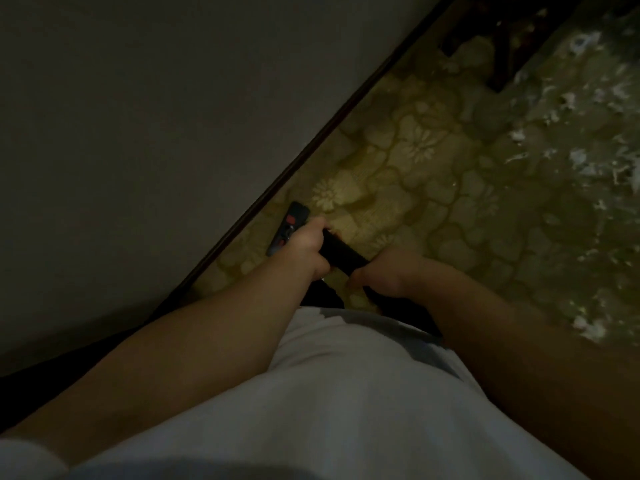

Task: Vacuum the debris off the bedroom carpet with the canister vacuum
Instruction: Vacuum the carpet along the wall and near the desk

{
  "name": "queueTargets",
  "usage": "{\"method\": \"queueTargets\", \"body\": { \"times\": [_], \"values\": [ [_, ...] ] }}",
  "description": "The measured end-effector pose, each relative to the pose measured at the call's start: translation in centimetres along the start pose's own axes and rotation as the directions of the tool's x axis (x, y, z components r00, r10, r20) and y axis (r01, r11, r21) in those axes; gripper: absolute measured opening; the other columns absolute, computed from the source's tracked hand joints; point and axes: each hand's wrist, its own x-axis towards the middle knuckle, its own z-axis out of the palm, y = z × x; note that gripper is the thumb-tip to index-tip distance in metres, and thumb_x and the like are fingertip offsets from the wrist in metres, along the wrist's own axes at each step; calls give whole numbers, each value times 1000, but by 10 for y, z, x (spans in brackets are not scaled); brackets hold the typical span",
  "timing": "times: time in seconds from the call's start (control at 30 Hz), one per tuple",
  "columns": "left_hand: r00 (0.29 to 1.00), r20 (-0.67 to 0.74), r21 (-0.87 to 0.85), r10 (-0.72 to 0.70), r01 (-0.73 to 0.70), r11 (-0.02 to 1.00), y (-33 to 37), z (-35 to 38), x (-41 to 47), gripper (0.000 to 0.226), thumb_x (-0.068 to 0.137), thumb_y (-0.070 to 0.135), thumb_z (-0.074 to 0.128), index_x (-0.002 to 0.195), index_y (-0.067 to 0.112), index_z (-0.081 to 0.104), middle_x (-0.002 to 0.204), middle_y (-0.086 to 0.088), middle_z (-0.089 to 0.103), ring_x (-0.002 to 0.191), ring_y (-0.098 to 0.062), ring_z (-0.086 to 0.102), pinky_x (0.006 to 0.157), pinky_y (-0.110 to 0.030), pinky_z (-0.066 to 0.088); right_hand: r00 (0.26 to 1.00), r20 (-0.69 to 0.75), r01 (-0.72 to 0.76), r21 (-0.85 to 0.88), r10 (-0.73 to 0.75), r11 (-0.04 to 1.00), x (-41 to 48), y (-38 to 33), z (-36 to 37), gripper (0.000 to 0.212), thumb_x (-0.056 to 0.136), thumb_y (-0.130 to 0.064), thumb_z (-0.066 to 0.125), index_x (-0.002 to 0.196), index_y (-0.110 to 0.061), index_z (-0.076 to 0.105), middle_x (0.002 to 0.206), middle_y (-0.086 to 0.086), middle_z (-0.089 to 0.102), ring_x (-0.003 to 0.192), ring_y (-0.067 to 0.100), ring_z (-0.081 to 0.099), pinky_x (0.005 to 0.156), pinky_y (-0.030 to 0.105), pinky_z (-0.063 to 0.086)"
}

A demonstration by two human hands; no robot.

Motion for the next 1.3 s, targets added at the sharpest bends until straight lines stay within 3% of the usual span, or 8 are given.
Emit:
{"method": "queueTargets", "body": {
  "times": [0.17, 0.3, 0.47, 0.67, 0.87, 1.07, 1.2, 1.3],
  "values": [
    [999, 38, 112, -14, 9, 994, -48, 80, -7, 14, 90, 13, 57, 77, 12, 52, 72, -5, 54, 62, -19, 53, 58, -37, 47, 999, -25, -19, 71, 21, 997, -23, 78, -44, 32, 89, -36, 80, 92, -7, 67, 85, 13, 74, 70, 28, 73, 61, 32, 58],
    [996, 83, 181, -14, -1, 983, -93, 169, -17, 12, 91, 11, 58, 81, 11, 53, 70, -6, 53, 61, -19, 53, 58, -37, 49, 997, -57, -36, 126, 44, 991, -49, 153, -99, 33, 88, -41, 80, 95, -11, 67, 99, 14, 76, 89, 31, 75, 80, 39, 61],
    [986, 154, 444, -59, -16, 896, -179, 313, -36, 9, 92, 16, 59, 98, 11, 54, 74, -5, 56, 66, -19, 54, 58, -38, 47, 984, -127, -65, 419, 129, 906, -93, 288, -164, 23, 91, -25, 77, 92, -4, 68, 79, 13, 73, 61, 26, 68, 58, 29, 57],
    [963, 238, 737, -127, -94, 670, -289, 421, -61, 12, 99, 21, 58, 102, 10, 59, 80, -6, 60, 74, -21, 58, 60, -39, 48, 953, -181, -37, 723, 241, 690, -128, 418, -161, 24, 87, -22, 76, 100, -3, 69, 85, 17, 74, 64, 30, 69, 66, 37, 60],
    [941, 261, 921, -217, -174, 350, -397, 478, -80, 10, 97, 16, 63, 104, 9, 59, 80, -6, 59, 67, -19, 58, 56, -36, 49, 905, -193, 19, 908, 379, 418, -160, 503, -126, 20, 87, -24, 74, 94, -7, 65, 88, 16, 74, 73, 31, 71, 68, 38, 58],
    [896, 232, 970, -379, -242, 23, -496, 511, -96, 15, 96, 7, 59, 81, 9, 56, 73, -5, 55, 67, -18, 53, 82, -36, 47, 849, -129, 68, 988, 512, 135, -191, 561, -99, 32, 87, -31, 80, 108, -10, 67, 97, 14, 68, 82, 28, 67, 64, 31, 52],
    [864, 192, 961, -465, -262, -90, -539, 527, -94, 18, 96, 8, 55, 79, 8, 56, 69, -4, 56, 66, -17, 53, 77, -34, 49, 812, -63, 74, 997, 580, 5, -200, 585, -96, 26, 84, -32, 81, 92, -16, 61, 96, 13, 68, 81, 27, 67, 67, 32, 52],
    [859, 142, 946, -491, -263, -187, -562, 554, -90, 21, 96, 10, 55, 75, 9, 55, 66, -3, 57, 65, -17, 52, 72, -33, 49, 786, -20, 63, 997, 617, -48, -197, 603, -115, 29, 80, -36, 80, 95, -18, 62, 97, 12, 67, 83, 28, 68, 66, 31, 51]
  ]
}}
